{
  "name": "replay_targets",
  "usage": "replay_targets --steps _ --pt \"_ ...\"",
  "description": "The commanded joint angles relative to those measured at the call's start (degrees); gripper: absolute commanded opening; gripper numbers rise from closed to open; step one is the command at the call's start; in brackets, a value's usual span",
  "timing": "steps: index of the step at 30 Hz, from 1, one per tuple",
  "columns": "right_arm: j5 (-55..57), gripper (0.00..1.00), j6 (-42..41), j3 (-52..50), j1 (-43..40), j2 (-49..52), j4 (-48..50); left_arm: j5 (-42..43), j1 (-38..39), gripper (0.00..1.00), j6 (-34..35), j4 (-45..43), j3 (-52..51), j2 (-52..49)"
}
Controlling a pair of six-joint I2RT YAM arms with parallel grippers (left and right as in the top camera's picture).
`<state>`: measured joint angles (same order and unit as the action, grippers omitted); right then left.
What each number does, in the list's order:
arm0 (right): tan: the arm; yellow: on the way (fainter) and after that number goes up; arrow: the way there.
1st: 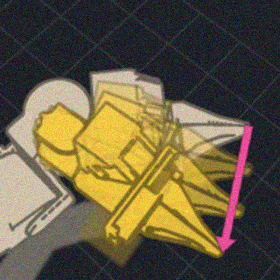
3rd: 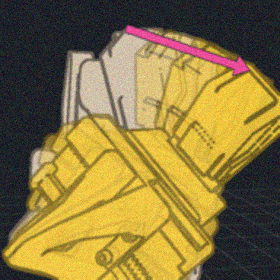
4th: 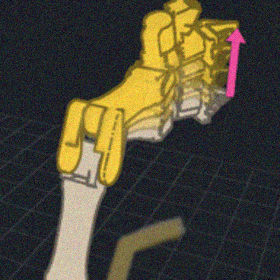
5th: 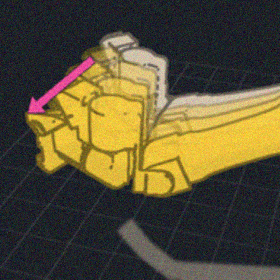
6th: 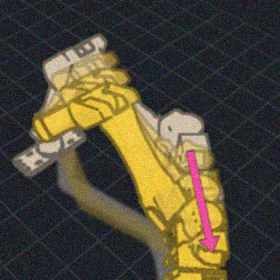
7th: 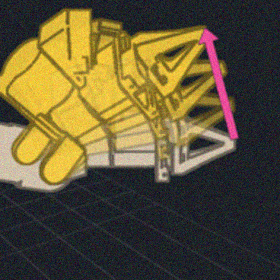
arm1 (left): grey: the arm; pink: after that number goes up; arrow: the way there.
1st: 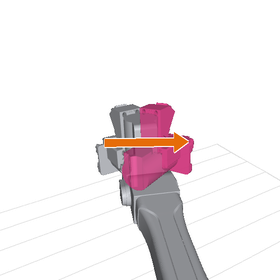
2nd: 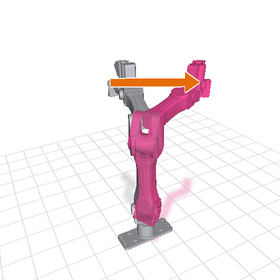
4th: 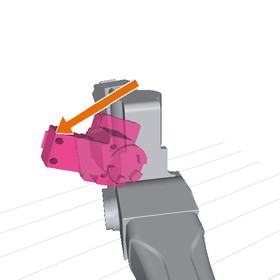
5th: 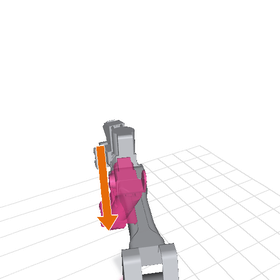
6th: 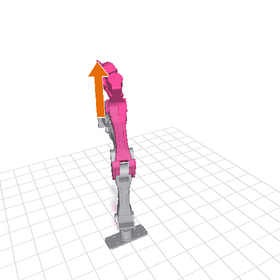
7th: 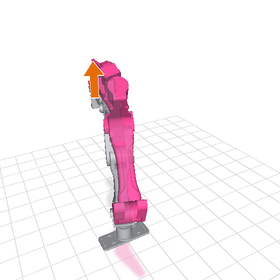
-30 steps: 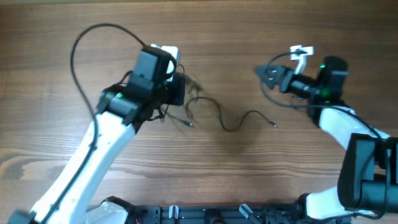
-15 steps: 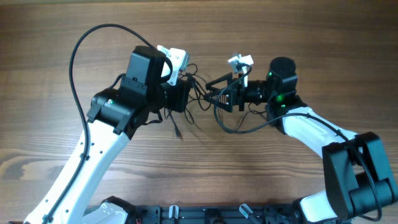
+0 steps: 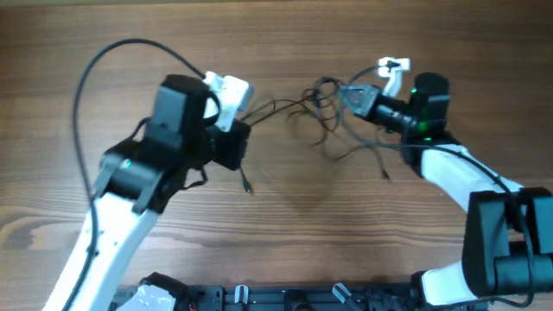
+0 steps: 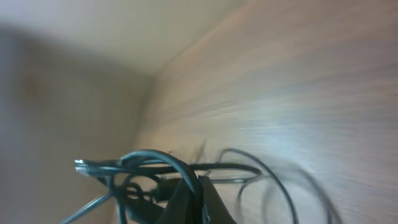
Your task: Untangle cables
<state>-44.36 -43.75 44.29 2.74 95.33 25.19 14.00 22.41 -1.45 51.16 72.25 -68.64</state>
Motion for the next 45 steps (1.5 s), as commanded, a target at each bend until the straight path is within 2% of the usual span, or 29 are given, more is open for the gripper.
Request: replay_targets --steps 1,3,6,7,9,10,12,15,17,19,21,23,24,25,26,27,28,29,30,33,35,36,38,40,41,43,44,45 --pt "4.90 0.05 0.39 0.17 -6.32 -0.72 -7.37 -2.34 -6.80 0.04 -1.62 -0.17 0.15 5.84" --pt "3.61 0.04 2.71 0.17 -7.87 -0.72 -9.79 -2.80 -12.57 0.04 0.94 -0.85 0.13 7.13" --pt "1.18 0.04 5.09 0.17 -8.07 -0.72 -10.08 -2.95 -21.59 0.04 10.32 -3.34 0.13 6.82" --pt "-6.03 0.05 10.54 0.17 -7.93 -0.72 -8.92 6.45 -23.65 0.29 11.06 -3.82 0.13 5.42" --pt "-14.56 0.05 16.28 0.17 -7.93 -0.72 -8.20 18.12 -21.40 0.76 10.67 -3.80 0.09 1.36" --pt "-19.30 0.05 19.12 0.17 -7.96 -0.72 -6.69 18.75 -19.67 0.81 9.97 -3.82 0.09 -0.79" --pt "-28.04 0.05 21.22 0.17 -7.96 -0.72 -0.55 18.82 -13.27 0.82 4.63 -4.37 0.09 -7.41" --pt "-29.64 0.05 19.21 0.17 -7.98 -0.72 2.58 18.51 -4.90 0.79 4.66 -10.49 0.09 -17.33" --pt "-29.66 0.04 17.79 0.17 -7.96 -0.72 2.19 18.53 -1.36 0.72 5.57 -15.43 0.09 -23.26" --pt "-29.68 0.05 17.64 0.17 -7.96 -0.72 1.97 17.18 1.42 0.63 12.13 -22.05 0.09 -28.15" --pt "-29.86 0.05 17.62 0.17 -7.96 -0.72 1.92 14.45 4.37 0.64 20.20 -29.29 0.09 -32.76" --pt "-29.88 0.05 17.64 0.17 -7.96 -0.72 1.92 14.43 7.39 0.64 20.35 -33.86 0.09 -35.45" --pt "-29.88 0.05 17.59 0.17 -7.96 -0.72 1.92 14.05 8.74 0.58 20.35 -35.69 0.09 -36.37" --pt "-29.88 0.05 17.59 0.17 -7.96 -0.72 1.88 11.74 9.79 0.40 20.37 -36.63 0.09 -36.92" --pt "-30.34 0.04 17.62 0.17 -7.96 -0.72 1.75 7.54 10.93 0.28 20.41 -36.81 0.09 -37.27" --pt "-30.69 0.05 17.64 0.15 -7.96 -0.72 1.75 3.41 12.20 0.30 20.44 -36.85 0.09 -37.68" --pt "-30.73 0.05 17.64 0.17 -7.96 -0.72 1.73 1.70 13.03 0.40 20.41 -37.18 0.09 -37.97" --pt "-30.71 0.05 17.64 0.17 -7.96 -0.72 1.75 0.35 14.29 0.42 20.39 -38.49 0.09 -38.45" --pt "-30.73 0.05 17.62 0.17 -7.96 -0.72 1.75 -0.31 15.02 0.38 20.48 -39.69 0.09 -38.93" --pt "-31.10 0.05 16.57 0.17 -7.96 -0.72 1.73 -4.50 16.33 0.37 25.66 -41.40 0.09 -41.13" --pt "-32.00 0.05 16.57 0.17 -7.96 -0.72 1.73 -7.45 16.37 0.04 28.81 -41.51 0.09 -42.75" --pt "-31.91 0.04 16.59 0.17 -8.00 -0.72 1.77 -9.31 16.31 0.04 30.14 -41.11 0.09 -42.82" --pt "-25.11 0.05 16.02 0.17 -9.07 -0.72 0.22 -10.67 15.56 0.04 30.88 -39.76 0.09 -41.09" --pt "-9.60 0.05 15.87 0.17 -11.37 -0.72 -6.54 -10.67 12.98 0.04 30.16 -34.32 0.09 -35.50" --pt "4.22 0.05 14.95 0.22 -12.57 -0.74 -13.27 -10.14 11.63 0.04 28.44 -32.06 0.09 -32.52" --pt "31.89 0.05 6.19 1.77 -13.57 -0.74 -32.54 -6.43 9.40 0.04 24.02 -29.49 0.09 -26.91" --pt "38.84 0.05 5.44 2.75 -13.60 -0.74 -39.71 -4.31 8.52 0.04 22.69 -29.57 0.09 -24.61" --pt "39.56 0.05 6.60 3.15 -13.60 -0.74 -42.05 -2.38 7.74 0.04 21.86 -30.12 0.09 -22.82"
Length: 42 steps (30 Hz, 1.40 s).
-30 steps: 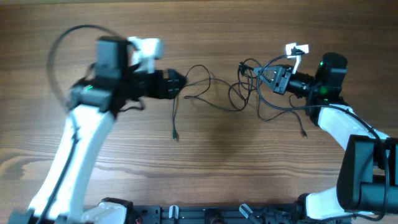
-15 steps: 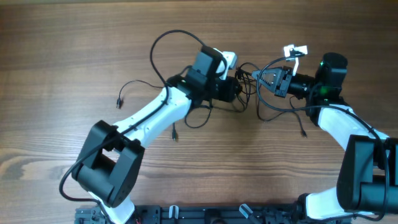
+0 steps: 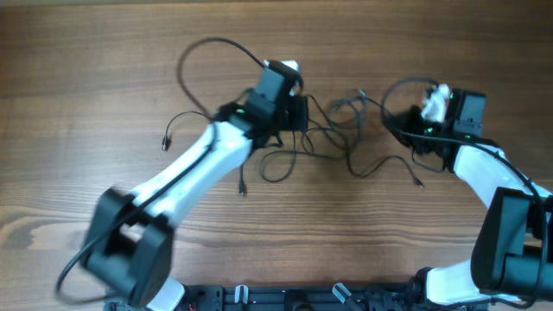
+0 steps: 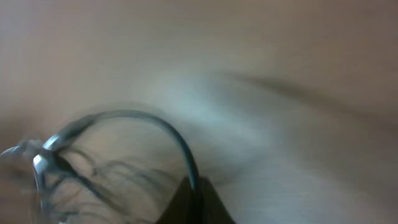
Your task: Untangle cables
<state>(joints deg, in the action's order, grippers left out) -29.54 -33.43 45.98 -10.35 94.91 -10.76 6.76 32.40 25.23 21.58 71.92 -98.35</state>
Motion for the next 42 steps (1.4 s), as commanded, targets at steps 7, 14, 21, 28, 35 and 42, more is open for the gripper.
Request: replay_targets --steps 7,14,21,28,35,42 --pt "-0.66 0.05 8.98 2.25 -1.31 -0.33 3.80 11.37 -14.36 0.04 -5.35 -5.29 0.44 13.81" --pt "-18.86 0.99 3.04 2.23 -11.63 -0.33 10.71 31.36 -38.21 0.04 8.26 -12.94 0.42 28.17" --pt "-26.18 1.00 13.57 2.23 14.40 -0.31 22.34 31.23 -25.92 0.04 1.18 -19.08 0.42 27.32" --pt "-3.80 1.00 6.25 2.23 19.45 -0.31 13.33 15.80 -38.42 0.04 -8.57 -18.91 0.55 28.59" --pt "6.23 1.00 6.25 2.23 19.39 -0.31 3.63 13.68 -70.64 0.04 -12.83 -33.38 7.17 27.50" --pt "6.19 1.00 -1.29 2.23 19.76 -0.31 3.61 12.92 -70.51 0.04 -0.33 -46.71 25.46 -2.49"
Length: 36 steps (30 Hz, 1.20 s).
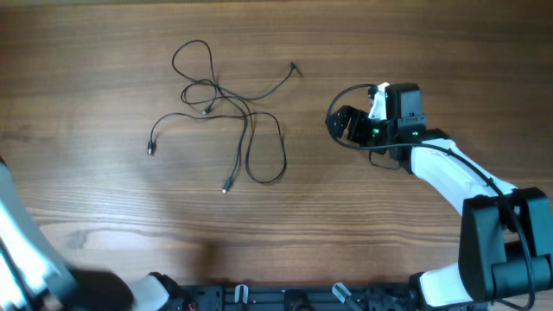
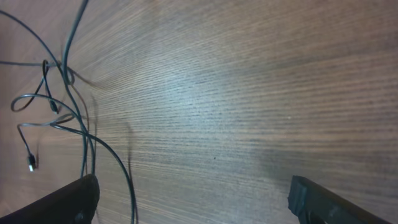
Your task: Untangle cables
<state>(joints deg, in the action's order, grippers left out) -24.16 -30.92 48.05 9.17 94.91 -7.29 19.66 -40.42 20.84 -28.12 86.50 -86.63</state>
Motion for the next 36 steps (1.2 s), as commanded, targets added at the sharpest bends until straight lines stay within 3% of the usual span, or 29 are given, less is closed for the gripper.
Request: replay_targets --steps 1,4,7,9,10,12,14,17,18,19,20,22,24,27,31,32,33,34,35,36 --pt "0.81 1.00 -3.76 0.15 0.66 -0.31 0.11 0.00 3.63 0.04 4.04 5.49 15.13 -18.88" --pt "0.81 1.00 -3.78 0.15 2.29 -0.31 0.11 -1.57 7.67 0.04 3.17 12.33 25.73 -32.70" --pt "0.90 1.00 -3.67 0.15 4.00 -0.31 -0.09 -12.02 10.69 0.04 -0.52 18.67 26.99 -40.28" --pt "0.87 1.00 -3.63 0.15 4.15 -0.31 -0.52 -24.59 10.78 0.04 0.22 28.13 26.97 -41.99" --pt "0.92 1.00 -3.56 0.15 4.15 -0.31 -1.14 -34.12 10.34 0.04 3.04 32.76 26.97 -42.66" --pt "2.03 1.00 -3.54 0.15 4.15 -0.31 -2.27 -45.24 9.31 0.04 9.29 41.09 26.97 -43.28" --pt "2.58 1.00 -3.04 0.15 4.15 -0.31 -2.93 -45.94 7.23 0.04 16.24 47.76 26.97 -43.56" --pt "2.60 1.00 -2.05 0.15 4.15 -0.31 -3.02 -35.87 5.14 0.05 17.38 47.06 26.97 -43.56" --pt "2.56 1.00 -2.05 0.15 4.15 -0.31 -3.04 -34.99 4.98 0.12 17.38 47.08 26.97 -43.56" --pt "2.29 1.00 -2.05 0.15 4.17 -0.31 -3.15 -34.40 5.01 0.93 17.38 48.30 26.97 -43.56" --pt "2.32 1.00 -2.08 0.15 4.17 -0.31 -3.43 -34.47 5.09 1.00 17.35 52.76 26.97 -43.56" --pt "2.36 1.00 -1.86 0.11 4.15 -0.28 -4.11 -36.70 4.87 1.00 19.52 64.81 26.97 -43.56" --pt "2.36 1.00 0.00 0.09 4.17 -0.28 -4.42 -43.01 3.91 1.00 30.75 75.95 26.97 -43.56" --pt "2.36 1.00 0.98 0.09 4.15 -0.26 -5.57 -45.79 0.90 1.00 45.38 81.35 26.43 -43.56" --pt "2.34 1.00 0.94 0.09 4.17 -0.26 -6.67 -40.96 -1.95 0.96 18.08 74.88 24.87 -43.56" --pt "2.34 1.00 0.96 0.09 4.15 -0.24 -7.13 -39.47 -2.80 0.98 3.91 71.78 24.81 -43.58" --pt "2.34 1.00 0.94 0.09 4.15 -0.26 -7.63 -33.59 -3.76 0.98 -15.89 69.16 24.50 -43.58" --pt "2.36 1.00 0.98 0.07 4.15 -0.26 -8.22 -28.55 -4.46 0.98 -30.34 69.94 24.41 -43.58" --pt "2.36 1.00 1.01 0.04 4.15 -0.26 -8.68 -26.67 -5.33 0.98 -39.60 71.01 24.00 -43.58" --pt "2.36 1.00 0.98 0.04 4.15 -0.26 -8.83 -26.77 -6.01 0.97 -44.39 71.19 23.34 -43.58"
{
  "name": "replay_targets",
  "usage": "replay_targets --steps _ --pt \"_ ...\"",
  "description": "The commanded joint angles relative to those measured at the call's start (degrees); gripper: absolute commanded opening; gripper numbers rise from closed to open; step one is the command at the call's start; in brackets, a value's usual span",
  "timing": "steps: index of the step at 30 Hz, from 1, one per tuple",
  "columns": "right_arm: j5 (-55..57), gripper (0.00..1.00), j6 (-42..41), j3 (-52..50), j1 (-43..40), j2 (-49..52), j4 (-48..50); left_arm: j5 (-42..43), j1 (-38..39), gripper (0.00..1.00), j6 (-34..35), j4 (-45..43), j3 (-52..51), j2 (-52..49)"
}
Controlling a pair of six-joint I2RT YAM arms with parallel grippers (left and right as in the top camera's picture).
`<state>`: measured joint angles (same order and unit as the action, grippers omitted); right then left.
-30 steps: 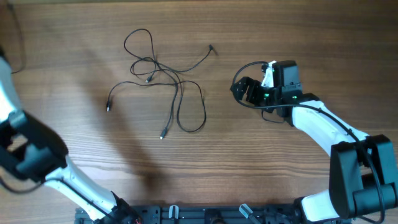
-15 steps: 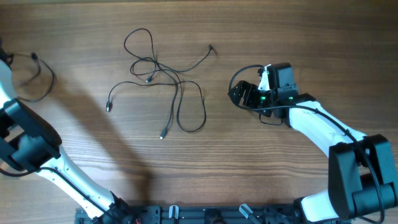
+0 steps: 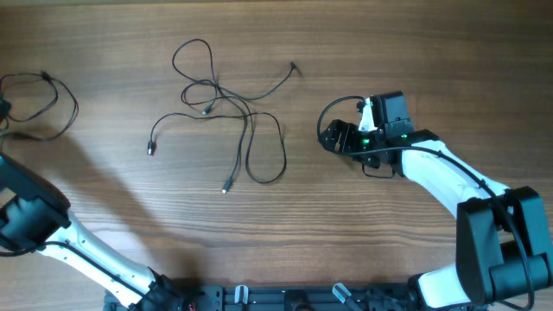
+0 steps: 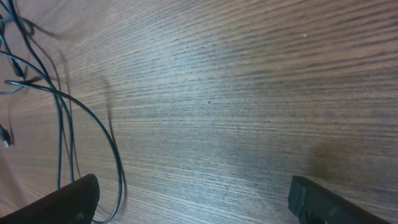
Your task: Untangle cables
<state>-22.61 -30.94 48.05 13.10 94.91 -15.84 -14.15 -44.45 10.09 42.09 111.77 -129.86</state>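
Thin black cables [image 3: 226, 121] lie flat on the wooden table [image 3: 389, 250] left of centre, in loose loops that cross one another. Their plug ends point out at the left, at the lower middle and at the upper right. My right gripper [image 3: 335, 136] rests to the right of them, apart from the wires. It is open wide with nothing between its fingers. In the right wrist view the right gripper [image 4: 196, 202] faces bare wood, with the cables [image 4: 62, 118] curving along the left side. My left gripper is out of view.
The left arm [image 3: 30, 216] runs along the table's left edge and down to the front. A thicker black lead [image 3: 52, 95] loops at the top left by that arm. The right arm's own lead [image 3: 333, 108] arches over its wrist.
The right gripper has shifted slightly left and nearer the front, still open. The left arm, then a blur at the lower left, now stands along the left edge. The cables lie unchanged.
First both grippers held the tangle stretched between them above mid-table. Then the left arm was at the centre over the bunch and the right gripper was shut on a wire. After that the cables lay spread out left of centre, the right gripper open, as now.
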Motion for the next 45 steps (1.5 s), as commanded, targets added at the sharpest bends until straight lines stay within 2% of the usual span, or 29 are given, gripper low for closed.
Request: replay_targets --steps 1,2,4,7,9,11,13,14,15,17,18,19,20,22,23,25,26,29,31,34,36,37,38,39,40,43,45 --pt "0.83 1.00 1.01 0.04 0.22 -0.26 -0.26 7.06 -2.86 0.93 -37.55 0.94 -2.80 -0.35" --pt "0.83 1.00 1.01 0.04 0.22 -0.26 -0.24 7.10 -3.98 0.90 -39.87 0.50 -4.37 -0.35" --pt "0.83 1.00 0.96 0.04 0.22 -0.26 -0.24 7.08 -6.19 0.86 -40.09 -2.32 -7.72 -0.35" --pt "0.81 1.00 0.90 0.04 0.22 -0.26 -0.24 10.14 -8.59 0.72 -40.06 -5.27 -10.97 -0.35" --pt "0.79 1.00 0.74 0.04 0.22 -0.26 -0.07 16.04 -9.79 0.72 -40.09 -7.02 -13.03 -0.35" --pt "0.74 1.00 0.68 0.04 0.24 -0.26 -0.20 16.24 -10.23 0.72 -40.06 -10.08 -15.04 -0.37" --pt "0.76 1.00 -0.79 0.04 0.24 -0.26 -0.24 16.24 -10.47 0.79 -40.04 -14.19 -17.88 -0.37" --pt "0.76 1.00 -0.79 0.04 0.24 -0.24 -0.13 16.26 -10.47 0.79 -39.71 -15.45 -18.58 -0.37" --pt "0.76 1.00 -0.79 0.04 0.24 -0.26 -0.15 16.26 -10.47 0.69 -39.60 -17.16 -19.37 -0.37" --pt "0.50 1.00 -1.20 0.04 0.22 -0.26 -0.15 16.28 -10.47 0.65 -37.29 -18.93 -20.33 -0.37" --pt "0.57 1.00 -2.25 0.04 0.22 -0.24 -0.13 16.28 -10.47 0.58 -34.38 -19.93 -21.24 -0.39" --pt "0.55 1.00 -2.25 0.04 0.22 -0.24 -0.02 16.31 -10.47 0.49 -33.03 -20.50 -22.16 -0.57" --pt "0.57 1.00 -2.23 0.04 0.22 -0.26 -0.09 16.31 -10.47 0.27 -32.94 -20.61 -23.10 -0.87" --pt "0.57 1.00 -2.21 0.04 0.22 -0.26 -0.09 16.28 -10.47 0.09 -28.39 -20.22 -23.82 -1.07" --pt "0.57 1.00 -2.21 0.04 0.24 -0.26 -0.04 16.33 -10.45 0.04 -18.25 -21.46 -23.80 -1.05" --pt "0.55 1.00 -2.08 0.04 0.22 -0.26 -0.09 18.14 -10.03 0.04 -7.17 -22.32 -23.47 -0.59" --pt "0.52 1.00 -2.08 0.04 0.22 -0.26 -0.13 21.62 -9.62 0.04 -4.72 -23.28 -23.10 -0.24" --pt "0.33 1.00 -2.12 0.04 0.22 -0.24 -0.17 30.34 -7.67 0.04 -2.01 -30.47 -22.03 2.10" --pt "0.35 1.00 -2.16 0.04 0.22 -0.26 0.09 34.82 -4.11 0.04 -1.88 -40.30 -22.01 4.70" --pt "0.31 1.00 -2.27 0.04 0.22 -0.26 0.15 32.79 2.23 0.04 -1.90 -51.19 -22.01 4.61" --pt "-1.07 1.00 -2.25 0.04 0.24 -0.26 0.13 19.74 7.06 0.04 -1.88 -54.38 -22.01 3.39" --pt "-2.05 1.00 -2.25 0.04 0.22 -0.26 0.13 12.74 8.94 0.13 -1.88 -54.53 -22.01 2.67" --pt "-3.67 1.00 -2.21 0.04 0.22 -0.26 0.13 7.69 10.64 0.81 -1.90 -54.25 -22.01 2.16" --pt "-5.38 1.00 -2.05 0.04 0.22 -0.26 0.13 4.26 12.68 1.00 -1.86 -52.74 -22.01 1.81" --pt "-6.01 1.00 -2.10 0.04 0.22 -0.26 0.17 4.20 13.70 1.00 -1.27 -51.01 -22.01 1.95" --pt "-5.92 1.00 -2.23 0.07 -0.52 -0.90 0.20 6.64 16.33 1.00 9.29 -42.66 -21.99 4.50" --pt "-5.70 1.00 -2.01 0.66 -2.93 -3.96 0.35 18.27 18.47 1.00 9.64 -38.40 -21.99 8.68"
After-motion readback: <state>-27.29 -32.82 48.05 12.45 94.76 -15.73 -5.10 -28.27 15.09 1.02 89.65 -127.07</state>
